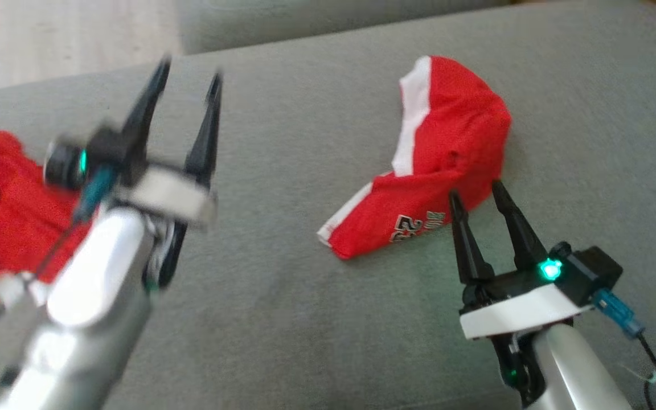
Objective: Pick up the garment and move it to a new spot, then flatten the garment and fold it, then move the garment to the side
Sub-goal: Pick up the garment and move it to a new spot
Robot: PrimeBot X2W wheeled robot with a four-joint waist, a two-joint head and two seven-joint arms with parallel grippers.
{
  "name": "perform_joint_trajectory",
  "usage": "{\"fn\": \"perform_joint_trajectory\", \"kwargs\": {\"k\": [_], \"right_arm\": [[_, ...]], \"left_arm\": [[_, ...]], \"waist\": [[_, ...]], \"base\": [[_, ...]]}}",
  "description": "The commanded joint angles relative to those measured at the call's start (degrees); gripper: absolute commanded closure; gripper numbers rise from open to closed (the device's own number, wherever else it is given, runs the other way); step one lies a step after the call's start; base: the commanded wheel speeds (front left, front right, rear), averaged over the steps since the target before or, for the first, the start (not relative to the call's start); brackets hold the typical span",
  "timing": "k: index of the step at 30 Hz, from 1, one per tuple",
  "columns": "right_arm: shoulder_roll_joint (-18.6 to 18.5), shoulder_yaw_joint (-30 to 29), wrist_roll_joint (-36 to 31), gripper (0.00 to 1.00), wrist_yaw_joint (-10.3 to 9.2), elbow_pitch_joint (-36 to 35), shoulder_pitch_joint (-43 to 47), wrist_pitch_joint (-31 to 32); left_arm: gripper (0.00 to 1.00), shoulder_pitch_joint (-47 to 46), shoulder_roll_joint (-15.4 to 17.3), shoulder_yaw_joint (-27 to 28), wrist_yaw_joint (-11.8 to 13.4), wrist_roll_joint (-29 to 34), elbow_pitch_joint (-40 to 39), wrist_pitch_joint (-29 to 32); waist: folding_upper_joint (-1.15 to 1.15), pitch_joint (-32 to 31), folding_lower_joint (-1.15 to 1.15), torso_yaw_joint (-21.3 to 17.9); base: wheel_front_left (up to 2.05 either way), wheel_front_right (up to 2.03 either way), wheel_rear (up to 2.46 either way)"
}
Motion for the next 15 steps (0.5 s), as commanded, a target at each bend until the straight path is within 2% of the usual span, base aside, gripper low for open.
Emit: {"fn": "perform_joint_trajectory", "kwargs": {"k": [1, 5, 10, 15], "right_arm": [[-0.10, 0.78, -0.55, 0.00, 0.43, -1.65, -0.17, -0.61], [-0.10, 0.24, -0.91, 0.00, 0.43, -1.40, 0.82, -0.61], [-0.10, 0.46, -1.24, 0.00, 0.43, -1.08, 1.38, -0.61], [-0.10, 0.16, -1.53, 0.00, 0.43, -0.98, 1.63, -0.61]], "left_arm": [[0.00, 2.09, 2.56, 2.96, 1.21, -1.01, -2.85, -0.42], [0.00, 11.95, 2.94, 3.84, 4.34, -3.06, -6.78, -1.36], [0.00, 22.28, 2.40, 5.22, 9.23, -3.48, -10.51, -3.21], [0.00, 26.28, 1.80, 5.64, 11.45, -2.52, -12.25, -3.82]], "waist": [[0.00, -2.50, 0.00, 3.05], [0.00, -3.30, 0.00, 4.63], [0.00, -3.65, 0.00, 4.80], [0.00, -3.69, 0.00, 4.82]], "base": [[0.00, 0.00, 0.00], [0.00, 0.00, 0.00], [0.00, 0.00, 0.00], [0.00, 0.00, 0.00]]}}
